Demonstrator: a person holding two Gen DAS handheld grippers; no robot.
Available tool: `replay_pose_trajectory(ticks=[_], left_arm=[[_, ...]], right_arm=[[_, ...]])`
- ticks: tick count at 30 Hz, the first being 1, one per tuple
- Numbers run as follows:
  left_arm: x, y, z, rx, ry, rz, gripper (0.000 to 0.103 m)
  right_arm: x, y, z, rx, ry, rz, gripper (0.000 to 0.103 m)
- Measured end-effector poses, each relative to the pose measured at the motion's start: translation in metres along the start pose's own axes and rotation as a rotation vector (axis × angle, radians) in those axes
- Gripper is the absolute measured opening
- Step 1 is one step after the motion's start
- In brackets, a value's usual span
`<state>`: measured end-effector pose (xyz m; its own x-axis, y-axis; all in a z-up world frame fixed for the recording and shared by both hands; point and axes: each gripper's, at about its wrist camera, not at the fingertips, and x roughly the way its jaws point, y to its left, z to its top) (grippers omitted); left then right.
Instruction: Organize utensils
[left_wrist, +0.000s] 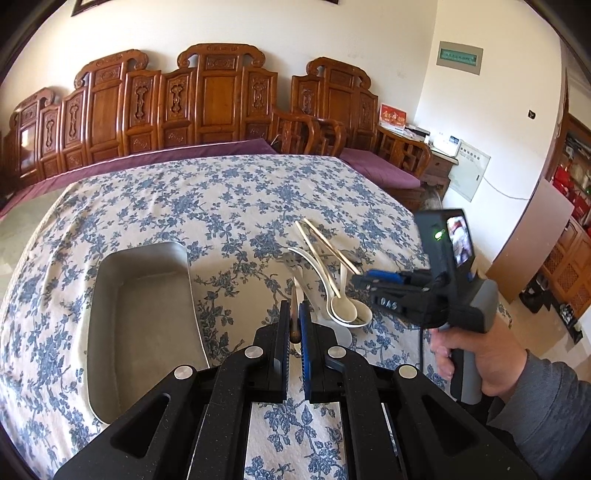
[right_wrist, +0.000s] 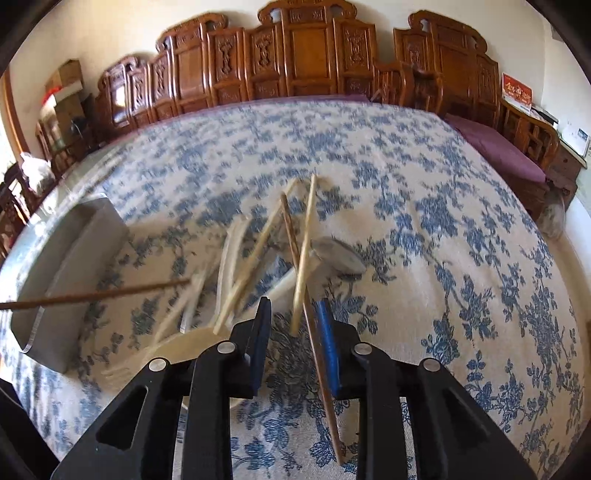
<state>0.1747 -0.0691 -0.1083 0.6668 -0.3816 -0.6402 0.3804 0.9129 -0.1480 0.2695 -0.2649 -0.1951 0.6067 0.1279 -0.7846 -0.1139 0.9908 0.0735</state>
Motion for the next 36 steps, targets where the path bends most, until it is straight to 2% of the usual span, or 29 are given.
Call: replay_pose_trajectory(ticks=[1,2,9,20,29,36], left_arm=[[-0.001,0.001,0.001,-0.001,-0.005,0.000,0.004],[-0.002,0.002,0.001,-0.002,-0.008,-0.001,0.004],[-0.013,0.003,0.006,0.000,-0.039,0.014,0.004],[-0.047,0.011,0.018,-0.011,-0.114,0.080,0.004],[-0.075,0.037,0.025,-0.020,-0.159,0.189,0.004],[-0.082,0.056,0.022,-0.022,-0.176,0.283,0.004]], right_arm=[[0.000,0.000,0.000,-0.003,-0.001,-0.005,0.007],[-0.002,0.000,0.000,-0.002,-0.011,-0.006,0.006],[-0.021,-0.006,0.003,0.012,-0.078,0.005,0.006],[-0.057,-0.006,0.007,0.015,-0.184,0.019,0.005],[-0.076,0.010,0.002,-0.016,-0.211,0.076,0.005],[-0.086,0.029,-0.004,-0.044,-0.215,0.140,0.006]])
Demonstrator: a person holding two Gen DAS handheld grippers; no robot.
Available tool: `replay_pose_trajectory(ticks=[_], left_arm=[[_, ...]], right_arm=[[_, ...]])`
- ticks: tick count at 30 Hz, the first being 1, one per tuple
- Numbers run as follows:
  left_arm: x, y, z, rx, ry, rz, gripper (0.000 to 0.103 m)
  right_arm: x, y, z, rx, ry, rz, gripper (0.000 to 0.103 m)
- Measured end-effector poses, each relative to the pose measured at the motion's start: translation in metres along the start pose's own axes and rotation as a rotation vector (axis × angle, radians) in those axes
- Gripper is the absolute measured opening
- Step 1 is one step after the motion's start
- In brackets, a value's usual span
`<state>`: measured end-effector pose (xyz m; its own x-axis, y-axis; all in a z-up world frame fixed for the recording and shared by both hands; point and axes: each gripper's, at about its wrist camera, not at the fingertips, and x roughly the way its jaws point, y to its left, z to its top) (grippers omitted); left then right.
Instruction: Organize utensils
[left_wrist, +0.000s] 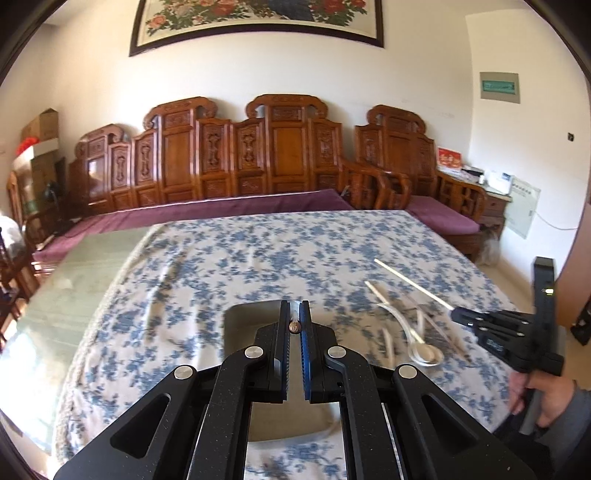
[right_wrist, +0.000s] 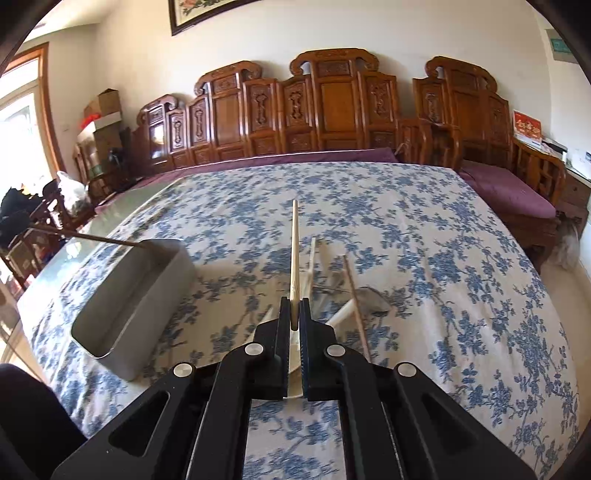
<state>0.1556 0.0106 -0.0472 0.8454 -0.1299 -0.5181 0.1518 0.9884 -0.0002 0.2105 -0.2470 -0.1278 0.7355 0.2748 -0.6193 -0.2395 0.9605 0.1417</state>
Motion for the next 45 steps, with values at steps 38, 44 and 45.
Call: replay_pose_trajectory(ticks=[38,44,45], left_arm=[[0.055,0.054,-0.041,-0.071,0.191,0.036,0.031],[0.056,0.072,-0.039,-0.097,0.191,0.066,0.031],[0.056,0.073,-0.039,-0.099,0.193,0.068,0.031]], right_arm=[[0.008,0.134,-0.005,-0.132,0.118,0.208,0.006],[0.030,0.158,-0.003,-0.165,0.164,0.197,0.006],[0.035,0.161,-0.003,-0.170,0.172,0.191,0.006]])
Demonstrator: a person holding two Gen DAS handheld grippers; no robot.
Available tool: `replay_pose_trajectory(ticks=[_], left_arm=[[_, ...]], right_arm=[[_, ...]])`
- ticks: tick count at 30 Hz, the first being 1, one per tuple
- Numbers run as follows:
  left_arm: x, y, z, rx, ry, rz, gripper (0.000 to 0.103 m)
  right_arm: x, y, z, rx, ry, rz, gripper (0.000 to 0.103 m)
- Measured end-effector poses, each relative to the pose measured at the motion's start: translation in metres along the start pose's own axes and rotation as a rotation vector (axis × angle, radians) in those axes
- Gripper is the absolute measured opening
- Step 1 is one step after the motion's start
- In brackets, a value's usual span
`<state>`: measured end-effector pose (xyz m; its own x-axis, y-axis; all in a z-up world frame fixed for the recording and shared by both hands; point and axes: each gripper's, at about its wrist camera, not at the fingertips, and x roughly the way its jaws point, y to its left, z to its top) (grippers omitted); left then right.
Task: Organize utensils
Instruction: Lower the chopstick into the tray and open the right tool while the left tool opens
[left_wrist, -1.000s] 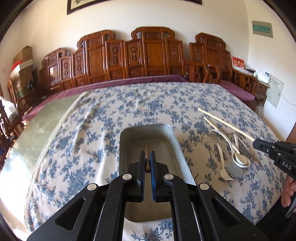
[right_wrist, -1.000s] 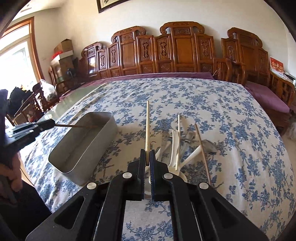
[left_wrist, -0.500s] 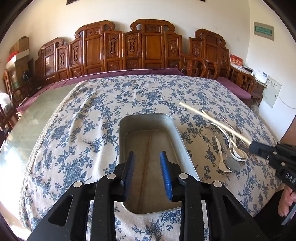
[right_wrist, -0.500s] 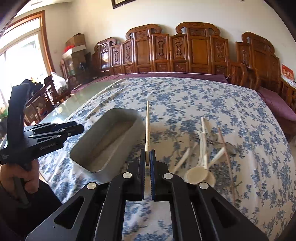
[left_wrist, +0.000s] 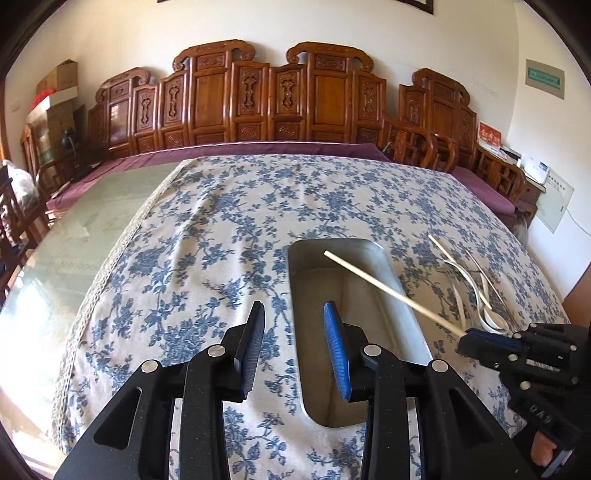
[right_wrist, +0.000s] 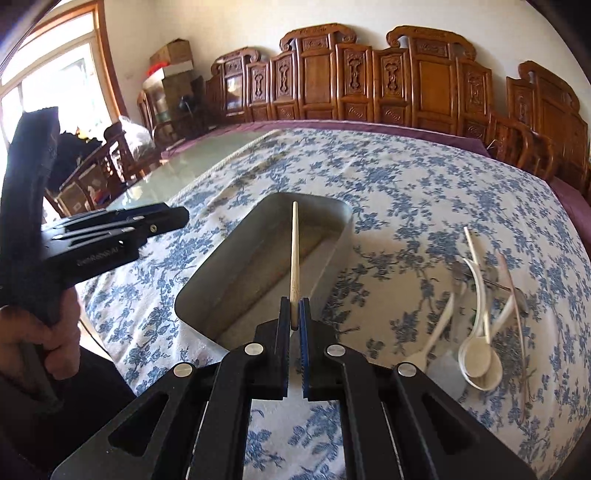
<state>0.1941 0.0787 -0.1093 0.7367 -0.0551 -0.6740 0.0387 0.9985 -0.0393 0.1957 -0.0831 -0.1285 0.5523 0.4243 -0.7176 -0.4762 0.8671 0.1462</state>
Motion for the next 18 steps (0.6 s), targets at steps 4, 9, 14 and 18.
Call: replay_pose_trajectory(ticks=[4,9,14,18], left_arm=[[0.002,0.005,0.000,-0.008,0.004,0.006,0.031],[0.002,0.006,0.000,-0.009,0.004,0.005,0.031],[0.003,0.007,0.000,-0.011,0.005,0.006,0.031],[0.003,0.007,0.000,-0.010,0.006,0.004,0.031]], right_arm=[[0.014,0.004,0.005,-0.005,0.022,-0.014,0.006],[0.030,0.006,0.011,0.002,0.044,-0.011,0.006],[0.040,0.010,0.013,0.011,0.057,0.015,0.007],[0.038,0.011,0.012,0.016,0.050,0.046,0.008]])
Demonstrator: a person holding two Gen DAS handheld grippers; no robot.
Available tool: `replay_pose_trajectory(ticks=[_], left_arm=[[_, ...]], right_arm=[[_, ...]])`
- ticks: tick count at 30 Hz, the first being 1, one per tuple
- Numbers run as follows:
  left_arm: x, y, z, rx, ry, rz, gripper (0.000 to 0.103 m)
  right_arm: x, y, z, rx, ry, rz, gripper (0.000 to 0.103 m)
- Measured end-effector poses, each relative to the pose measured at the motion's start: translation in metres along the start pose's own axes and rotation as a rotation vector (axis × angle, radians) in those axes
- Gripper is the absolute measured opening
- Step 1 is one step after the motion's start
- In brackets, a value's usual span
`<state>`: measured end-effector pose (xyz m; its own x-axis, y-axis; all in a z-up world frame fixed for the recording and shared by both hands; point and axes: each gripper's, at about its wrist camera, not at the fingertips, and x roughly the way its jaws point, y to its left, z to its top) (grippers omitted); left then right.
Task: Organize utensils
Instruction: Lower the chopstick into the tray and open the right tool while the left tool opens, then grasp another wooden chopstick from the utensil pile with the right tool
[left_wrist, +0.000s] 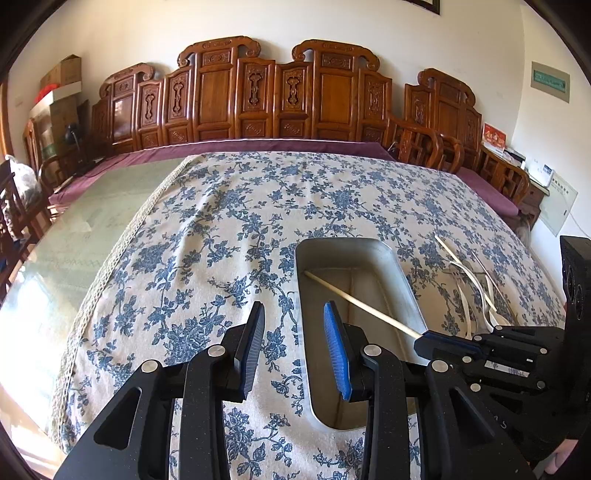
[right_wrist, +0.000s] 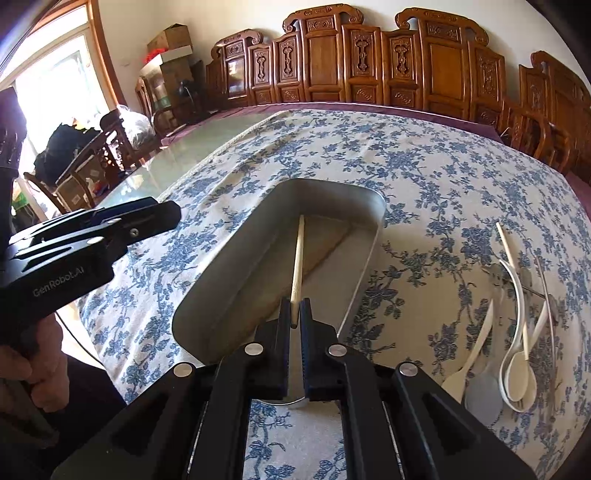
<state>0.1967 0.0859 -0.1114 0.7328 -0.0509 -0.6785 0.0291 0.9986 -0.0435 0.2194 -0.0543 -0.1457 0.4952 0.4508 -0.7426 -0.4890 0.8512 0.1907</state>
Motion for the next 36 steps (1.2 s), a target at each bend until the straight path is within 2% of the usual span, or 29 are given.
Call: replay_pose_trajectory(ticks=[2,4,7,10,18,23,24,25,26,30,36], left_arm=[[0.000,0.000,0.000,0.000,0.000,-0.002,0.031],[0.000,-0.002,0.001,0.000,-0.001,-0.006,0.031],[-0.001,-0.007,0.000,0.005,-0.005,-0.015,0.031],[-0.002,-0.013,0.000,0.011,-0.004,-0.028,0.032],[-0.003,-0.050,-0.004,0.059,0.002,-0.091,0.049],[-0.003,-0.076,-0.007,0.100,0.010,-0.129,0.052],[-0.003,-0.083,-0.008,0.108,0.011,-0.138,0.057],[-0.003,-0.087,-0.008,0.113,0.011,-0.144,0.062],[-0.004,-0.089,-0.009,0.116,0.010,-0.148,0.063],[-0.004,-0.103,-0.013,0.133,0.020,-0.165,0.064],[-0.002,-0.114,-0.020,0.148,0.042,-0.170,0.064]], right_arm=[[-0.003,-0.001,-0.001,0.000,-0.008,0.010,0.012],[-0.009,-0.005,-0.003,0.011,-0.022,0.024,0.025],[-0.020,-0.010,-0.005,0.011,-0.039,0.032,0.025],[-0.038,-0.023,-0.008,0.008,-0.068,0.004,0.025],[-0.087,-0.097,-0.016,0.051,-0.125,-0.158,0.025],[-0.107,-0.141,-0.022,0.082,-0.140,-0.251,0.025],[-0.109,-0.148,-0.023,0.088,-0.143,-0.263,0.025],[-0.110,-0.154,-0.024,0.092,-0.144,-0.272,0.025],[-0.111,-0.159,-0.025,0.096,-0.145,-0.280,0.025],[-0.106,-0.184,-0.033,0.116,-0.137,-0.307,0.025],[-0.079,-0.209,-0.053,0.149,-0.063,-0.316,0.025]])
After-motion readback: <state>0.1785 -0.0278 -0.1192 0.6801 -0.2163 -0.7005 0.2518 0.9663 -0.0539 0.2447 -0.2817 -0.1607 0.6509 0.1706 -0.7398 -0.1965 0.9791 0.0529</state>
